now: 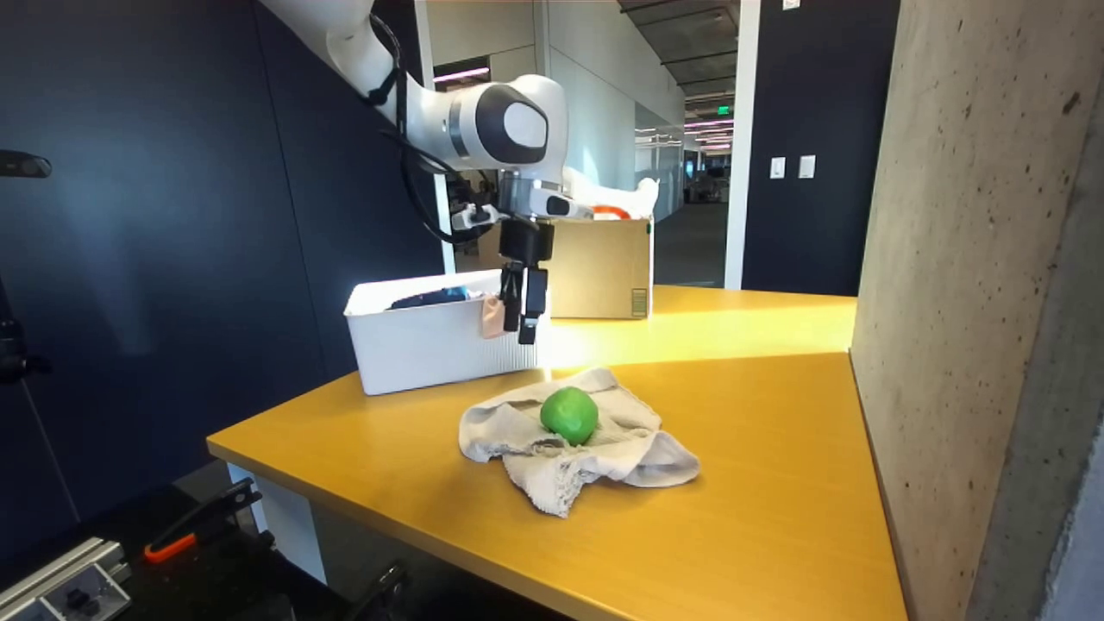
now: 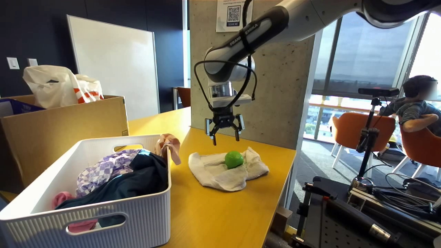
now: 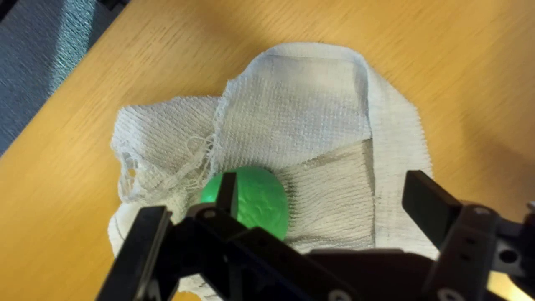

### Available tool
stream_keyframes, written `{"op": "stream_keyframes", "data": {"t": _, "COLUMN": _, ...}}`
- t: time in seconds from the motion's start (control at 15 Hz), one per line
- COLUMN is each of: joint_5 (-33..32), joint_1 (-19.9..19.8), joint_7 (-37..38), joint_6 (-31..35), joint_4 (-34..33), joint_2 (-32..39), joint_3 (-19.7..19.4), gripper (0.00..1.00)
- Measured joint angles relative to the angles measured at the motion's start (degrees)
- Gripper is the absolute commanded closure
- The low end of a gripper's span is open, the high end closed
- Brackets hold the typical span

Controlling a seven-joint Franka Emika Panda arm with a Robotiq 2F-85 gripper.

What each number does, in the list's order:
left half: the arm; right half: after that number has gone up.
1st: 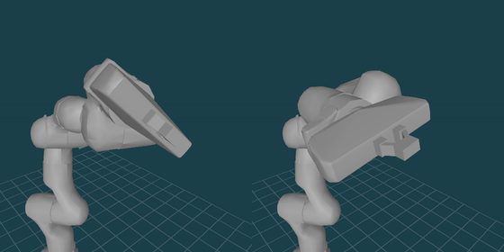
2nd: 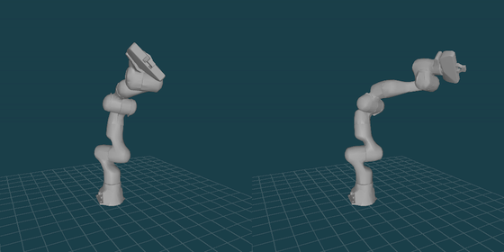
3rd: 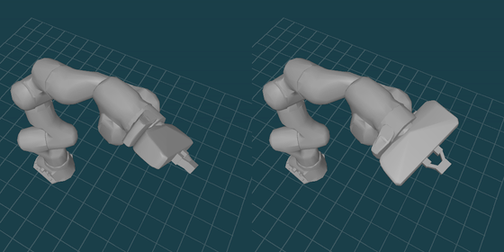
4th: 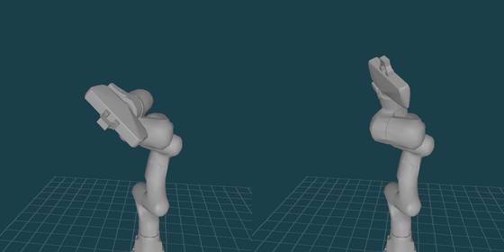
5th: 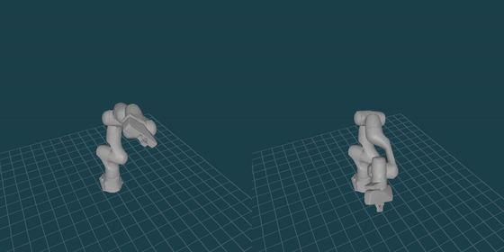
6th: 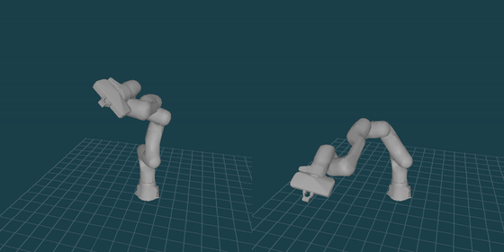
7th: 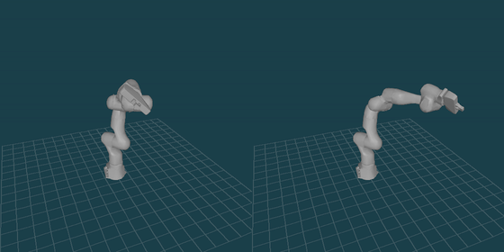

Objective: Put the apple on the towel and cover it, then put it in the basket

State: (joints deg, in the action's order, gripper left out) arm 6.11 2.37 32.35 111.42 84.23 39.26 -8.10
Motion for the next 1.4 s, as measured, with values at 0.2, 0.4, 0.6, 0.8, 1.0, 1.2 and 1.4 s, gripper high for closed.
{"op": "stream_keyframes", "data": {"t": 0.2, "joint_5": 0.01, "joint_1": -0.26, "joint_7": 2.2, "joint_6": 0.24, "joint_4": 7.16, "joint_2": -4.97, "joint_3": -0.09, "gripper": 0.0}}
{"op": "stream_keyframes", "data": {"t": 0.4, "joint_5": 0.0, "joint_1": -0.06, "joint_7": 3.91, "joint_6": 1.53, "joint_4": 9.68, "joint_2": -4.91, "joint_3": 0.35, "gripper": 0.0}}
{"op": "stream_keyframes", "data": {"t": 0.6, "joint_5": -0.13, "joint_1": 0.85, "joint_7": 5.87, "joint_6": 5.75, "joint_4": 9.76, "joint_2": -2.45, "joint_3": 0.45, "gripper": 0.0}}
{"op": "stream_keyframes", "data": {"t": 0.8, "joint_5": -0.34, "joint_1": 2.55, "joint_7": 7.98, "joint_6": 11.88, "joint_4": 9.93, "joint_2": 0.03, "joint_3": 0.49, "gripper": 0.0}}
{"op": "stream_keyframes", "data": {"t": 1.0, "joint_5": -0.57, "joint_1": 4.19, "joint_7": 8.92, "joint_6": 16.52, "joint_4": 9.84, "joint_2": 2.6, "joint_3": 0.54, "gripper": 0.0}}
{"op": "stream_keyframes", "data": {"t": 1.2, "joint_5": -0.95, "joint_1": 5.41, "joint_7": 9.14, "joint_6": 19.64, "joint_4": 9.85, "joint_2": 4.54, "joint_3": 0.54, "gripper": 0.0}}
{"op": "stream_keyframes", "data": {"t": 1.4, "joint_5": -1.48, "joint_1": 5.9, "joint_7": 9.14, "joint_6": 21.58, "joint_4": 10.05, "joint_2": 5.52, "joint_3": 0.54, "gripper": 0.0}}
